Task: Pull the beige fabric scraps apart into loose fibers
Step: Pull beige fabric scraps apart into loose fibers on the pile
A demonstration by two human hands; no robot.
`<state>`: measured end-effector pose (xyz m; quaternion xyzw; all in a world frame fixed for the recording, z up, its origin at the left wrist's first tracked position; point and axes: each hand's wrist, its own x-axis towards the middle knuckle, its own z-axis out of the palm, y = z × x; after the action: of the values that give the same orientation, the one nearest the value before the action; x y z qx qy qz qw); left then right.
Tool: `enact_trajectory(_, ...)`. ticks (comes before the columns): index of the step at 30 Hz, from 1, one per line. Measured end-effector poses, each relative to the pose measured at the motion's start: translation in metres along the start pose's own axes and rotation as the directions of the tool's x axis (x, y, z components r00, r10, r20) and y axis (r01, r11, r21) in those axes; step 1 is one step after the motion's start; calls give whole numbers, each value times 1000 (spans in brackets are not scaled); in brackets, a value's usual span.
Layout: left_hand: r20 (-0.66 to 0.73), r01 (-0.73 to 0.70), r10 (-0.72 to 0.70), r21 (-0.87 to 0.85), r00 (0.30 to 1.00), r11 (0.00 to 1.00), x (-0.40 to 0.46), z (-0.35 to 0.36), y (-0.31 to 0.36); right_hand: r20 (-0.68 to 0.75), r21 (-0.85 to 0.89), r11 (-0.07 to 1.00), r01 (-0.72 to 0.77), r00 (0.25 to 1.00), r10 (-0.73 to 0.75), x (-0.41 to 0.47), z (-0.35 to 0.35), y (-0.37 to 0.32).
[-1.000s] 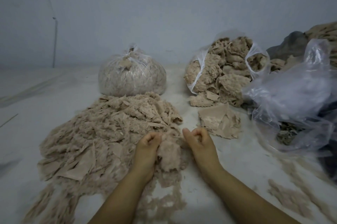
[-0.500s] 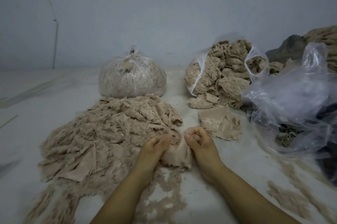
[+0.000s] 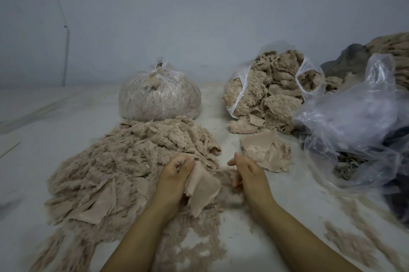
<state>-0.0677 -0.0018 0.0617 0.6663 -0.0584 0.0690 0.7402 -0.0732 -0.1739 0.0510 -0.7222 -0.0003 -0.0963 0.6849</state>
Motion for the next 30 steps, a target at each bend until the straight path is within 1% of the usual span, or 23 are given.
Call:
enact_trajectory(1, 31, -31, 30, 48, 999, 998, 2, 0, 4, 51, 36, 999, -12, 999, 11, -1, 0, -1)
enact_trajectory(3, 90, -107, 95, 139, 991, 985, 5, 3, 14, 224, 97, 992, -82, 973, 59, -4, 2, -1)
enact_trajectory(5, 96, -141, 127, 151, 987, 978, 9, 7, 21, 355, 98, 987, -127, 931, 85, -7, 7, 0)
enact_trajectory(6, 70, -135, 126, 140, 990, 981, 11, 8, 24, 373, 98, 987, -124, 924, 79, -7, 9, -1)
enact_trajectory(9, -20, -100, 103, 116, 995, 988, 19, 6, 27, 340, 73, 987, -143, 934, 110, -5, 4, -3)
enact_trajectory(11, -35, -75, 78, 79, 996, 994, 20, 4, 27, 352, 62, 983, -171, 926, 138, -3, -2, -3)
enact_trajectory(12, -27, -61, 63, 58, 998, 996, 19, 4, 26, 360, 91, 977, -194, 921, 149, -2, -4, -2)
enact_trajectory(13, -9, -45, 45, 45, 999, 998, 18, 6, 25, 372, 162, 961, -225, 916, 152, -2, -4, -2)
enact_trajectory(14, 17, -31, 30, 41, 999, 999, 16, 9, 23, 389, 246, 937, -247, 911, 138, -2, -3, -2)
enact_trajectory(15, 38, -24, 23, 41, 999, 999, 14, 13, 21, 393, 321, 917, -238, 914, 100, -2, -2, -3)
enact_trajectory(16, 43, -22, 20, 41, 999, 999, 13, 17, 18, 367, 359, 915, -185, 929, 44, -3, 0, -4)
enact_trajectory(17, 24, -19, 18, 45, 1000, 999, 12, 20, 16, 302, 342, 933, -108, 953, 0, -3, 1, -5)
enact_trajectory(19, -60, -33, 38, 81, 998, 996, 12, 20, 14, 118, 221, 975, 2, 993, -29, -1, 1, -7)
enact_trajectory(21, -146, -48, 69, 147, 987, 988, 13, 13, 13, 1, 146, 989, 28, 1000, -28, 4, -4, -10)
enact_trajectory(24, -187, -33, 76, 223, 979, 974, 17, 4, 13, -53, 112, 989, 91, 995, -85, 20, -9, -23)
enact_trajectory(26, -223, -37, 87, 218, 971, 975, 20, -2, 15, -98, 113, 986, 121, 989, -110, 31, -11, -33)
enact_trajectory(28, -289, -34, 94, 206, 953, 978, 23, -12, 20, -215, 98, 986, 137, 970, -114, 43, -18, -38)
enact_trajectory(29, -298, -24, 90, 219, 950, 975, 23, -19, 21, -262, 71, 989, 131, 959, -108, 51, -25, -39)
enact_trajectory(30, -271, -7, 76, 249, 960, 969, 21, -28, 22, -289, 28, 994, 107, 953, -95, 58, -34, -40)
